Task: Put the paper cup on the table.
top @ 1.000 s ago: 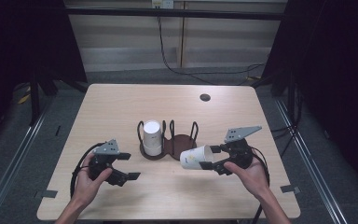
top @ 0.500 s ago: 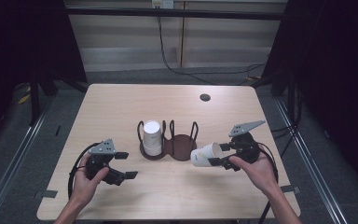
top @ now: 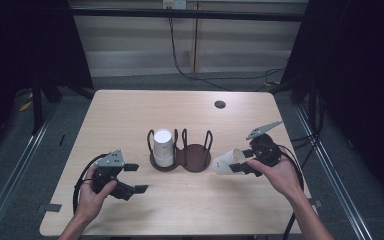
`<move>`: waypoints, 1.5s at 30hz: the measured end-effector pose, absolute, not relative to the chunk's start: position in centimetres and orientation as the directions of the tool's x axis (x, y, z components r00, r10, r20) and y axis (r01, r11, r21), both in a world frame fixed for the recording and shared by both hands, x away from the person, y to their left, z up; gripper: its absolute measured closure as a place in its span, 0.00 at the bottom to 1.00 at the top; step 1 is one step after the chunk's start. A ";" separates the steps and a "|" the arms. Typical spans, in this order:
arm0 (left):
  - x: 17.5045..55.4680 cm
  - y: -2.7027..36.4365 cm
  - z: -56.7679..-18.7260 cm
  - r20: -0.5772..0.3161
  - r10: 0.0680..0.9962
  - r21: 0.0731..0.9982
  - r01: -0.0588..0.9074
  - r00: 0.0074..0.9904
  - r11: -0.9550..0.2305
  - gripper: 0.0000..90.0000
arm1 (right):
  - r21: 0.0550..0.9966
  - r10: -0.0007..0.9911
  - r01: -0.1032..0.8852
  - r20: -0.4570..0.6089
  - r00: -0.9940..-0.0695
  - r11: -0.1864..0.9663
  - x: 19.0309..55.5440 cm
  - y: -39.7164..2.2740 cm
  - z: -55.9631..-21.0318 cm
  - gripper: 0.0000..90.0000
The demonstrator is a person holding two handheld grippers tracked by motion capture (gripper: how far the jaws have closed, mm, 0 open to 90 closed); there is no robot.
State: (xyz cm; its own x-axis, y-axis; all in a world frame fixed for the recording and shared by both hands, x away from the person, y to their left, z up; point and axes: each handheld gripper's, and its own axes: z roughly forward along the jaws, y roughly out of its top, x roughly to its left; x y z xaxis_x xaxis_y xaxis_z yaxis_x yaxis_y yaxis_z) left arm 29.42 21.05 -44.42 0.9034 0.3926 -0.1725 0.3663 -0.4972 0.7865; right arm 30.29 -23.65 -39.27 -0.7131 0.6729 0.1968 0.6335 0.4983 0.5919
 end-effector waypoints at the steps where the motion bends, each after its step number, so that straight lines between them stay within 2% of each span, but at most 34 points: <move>1: 29.4 21.1 -44.4 -0.170 0.394 0.786 0.366 0.903 -0.498 0.18 | 0.587 0.677 0.637 0.194 -0.709 0.499 30.4 -23.7 -39.3 0.34; 4: 29.3 20.9 -44.4 -0.173 0.366 0.790 0.350 0.914 -0.502 0.18 | 0.566 0.689 0.652 0.190 -0.699 0.505 30.8 -23.7 -39.3 0.33; 45: 29.2 20.7 -44.7 -0.154 0.341 0.773 0.328 0.927 -0.542 0.18 | 0.318 0.811 0.788 0.090 -0.579 0.527 35.6 -24.8 -40.6 0.32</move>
